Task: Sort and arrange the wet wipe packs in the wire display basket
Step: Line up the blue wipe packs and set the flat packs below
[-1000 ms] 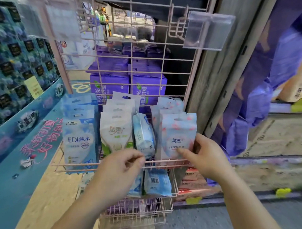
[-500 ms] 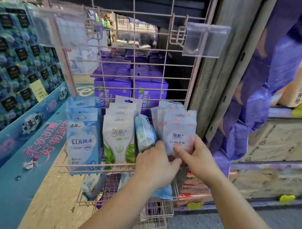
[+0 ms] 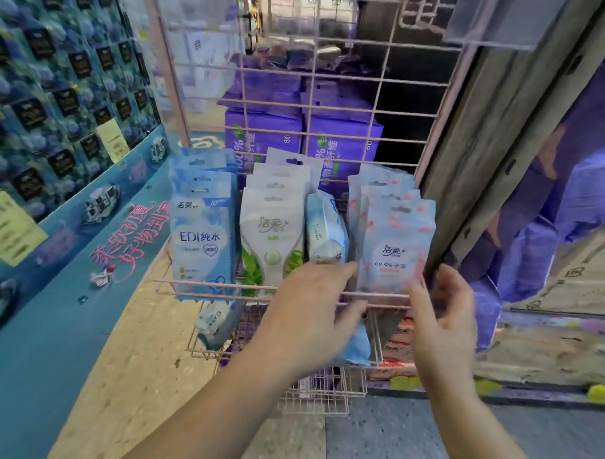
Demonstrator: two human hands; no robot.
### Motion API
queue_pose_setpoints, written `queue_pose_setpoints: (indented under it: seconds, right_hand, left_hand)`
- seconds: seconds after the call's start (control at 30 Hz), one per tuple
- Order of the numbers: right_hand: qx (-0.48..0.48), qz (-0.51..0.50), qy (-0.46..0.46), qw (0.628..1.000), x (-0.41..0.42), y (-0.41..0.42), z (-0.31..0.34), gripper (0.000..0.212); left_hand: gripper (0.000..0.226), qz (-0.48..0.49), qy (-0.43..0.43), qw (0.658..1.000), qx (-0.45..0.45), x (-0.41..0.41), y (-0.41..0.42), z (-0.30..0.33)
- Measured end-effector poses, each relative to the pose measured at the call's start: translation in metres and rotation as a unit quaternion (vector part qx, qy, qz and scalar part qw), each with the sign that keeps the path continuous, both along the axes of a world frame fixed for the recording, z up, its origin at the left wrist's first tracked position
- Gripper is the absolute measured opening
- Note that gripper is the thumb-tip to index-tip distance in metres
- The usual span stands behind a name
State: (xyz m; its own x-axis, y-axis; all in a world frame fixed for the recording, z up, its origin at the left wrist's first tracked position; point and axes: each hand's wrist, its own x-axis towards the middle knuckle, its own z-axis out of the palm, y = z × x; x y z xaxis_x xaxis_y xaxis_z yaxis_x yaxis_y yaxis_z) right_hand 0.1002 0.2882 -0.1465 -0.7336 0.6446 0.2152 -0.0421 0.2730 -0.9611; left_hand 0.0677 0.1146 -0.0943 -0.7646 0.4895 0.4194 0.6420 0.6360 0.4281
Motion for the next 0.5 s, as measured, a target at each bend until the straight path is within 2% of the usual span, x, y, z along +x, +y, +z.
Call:
queue_pose_setpoints:
  seconds: [0.07,0.13,0.23,0.37,0.43,0.5]
  right_hand:
    - [-0.036,-0.031,0.008,0.999,0.014,-0.012,-0.024,0.012]
    - [-0.033,0.045,-0.077,0.995,0.025,-0.027,-0.052,0.015]
    - [-0.002,0.198,-0.229,0.953,0.028,-0.056,-0.071,0.021]
    - [0.008,0.244,-0.262,0.933,0.006,-0.083,-0.069,0.012]
    - [0.006,0.248,-0.266,0.932,-0.008,-0.09,-0.066,0.014]
    - [-0.005,0.251,-0.27,0.93,-0.016,-0.095,-0.065,0.016]
  left_hand:
    - [0.024,-0.004,0.068,0.993,0.094,0.011,-0.025,-0.021]
    - [0.016,0.012,0.043,0.995,0.093,0.017,-0.05,-0.057]
    - [0.02,0.097,-0.096,0.99,0.021,0.012,-0.081,-0.114]
    - [0.022,0.302,-0.177,0.937,0.01,-0.013,-0.109,-0.146]
    - [0.02,0.324,-0.217,0.919,0.052,-0.023,-0.112,-0.144]
    - [0.018,0.297,-0.27,0.913,0.068,-0.028,-0.101,-0.142]
